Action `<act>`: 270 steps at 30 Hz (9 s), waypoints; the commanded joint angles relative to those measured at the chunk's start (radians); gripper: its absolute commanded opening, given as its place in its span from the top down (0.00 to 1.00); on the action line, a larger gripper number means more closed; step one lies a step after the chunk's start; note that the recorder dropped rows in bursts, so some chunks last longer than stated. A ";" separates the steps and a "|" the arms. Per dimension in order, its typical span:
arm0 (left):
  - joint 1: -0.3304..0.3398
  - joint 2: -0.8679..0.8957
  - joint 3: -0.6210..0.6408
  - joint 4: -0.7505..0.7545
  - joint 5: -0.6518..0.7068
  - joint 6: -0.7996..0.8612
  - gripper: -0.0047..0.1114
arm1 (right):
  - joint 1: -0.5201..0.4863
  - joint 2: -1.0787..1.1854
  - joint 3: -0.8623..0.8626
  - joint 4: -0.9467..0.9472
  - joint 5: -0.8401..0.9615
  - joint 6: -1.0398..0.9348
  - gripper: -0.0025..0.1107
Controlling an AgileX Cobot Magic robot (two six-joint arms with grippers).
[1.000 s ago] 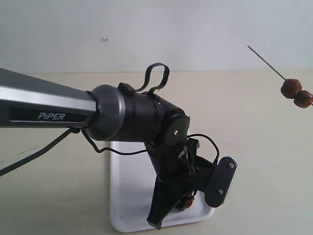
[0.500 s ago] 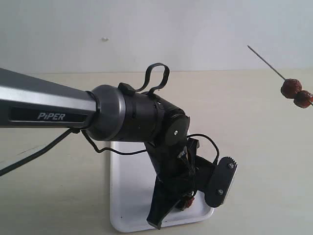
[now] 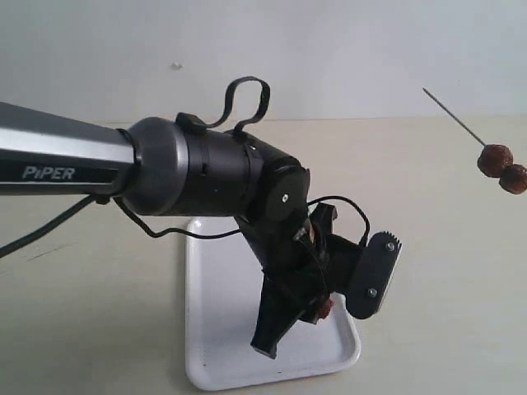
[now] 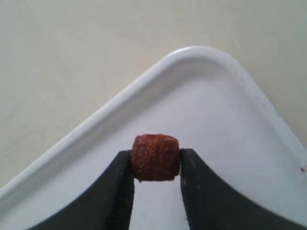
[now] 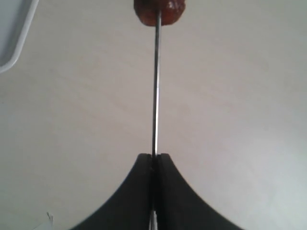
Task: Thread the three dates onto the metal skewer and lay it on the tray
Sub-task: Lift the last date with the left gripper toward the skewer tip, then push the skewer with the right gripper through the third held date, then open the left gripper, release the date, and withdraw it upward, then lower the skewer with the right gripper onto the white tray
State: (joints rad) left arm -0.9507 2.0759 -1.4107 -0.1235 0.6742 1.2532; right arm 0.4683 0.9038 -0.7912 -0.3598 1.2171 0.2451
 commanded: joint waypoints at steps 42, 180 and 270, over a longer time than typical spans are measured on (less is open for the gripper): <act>0.276 -0.265 0.001 -0.179 0.081 0.350 0.67 | -0.003 0.110 -0.002 0.441 0.004 -0.354 0.98; 0.232 -0.318 0.001 -0.516 0.091 0.451 0.33 | -0.003 0.331 -0.086 0.426 -0.210 -0.380 0.98; 0.382 -1.685 0.724 -0.120 0.027 -1.253 0.96 | 0.200 0.876 -0.196 0.091 -0.793 0.603 0.58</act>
State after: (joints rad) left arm -0.5711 0.3959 -0.6921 -0.2464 0.7102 0.0000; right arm 0.6738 1.8233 -0.9755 -0.2305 0.4096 0.8786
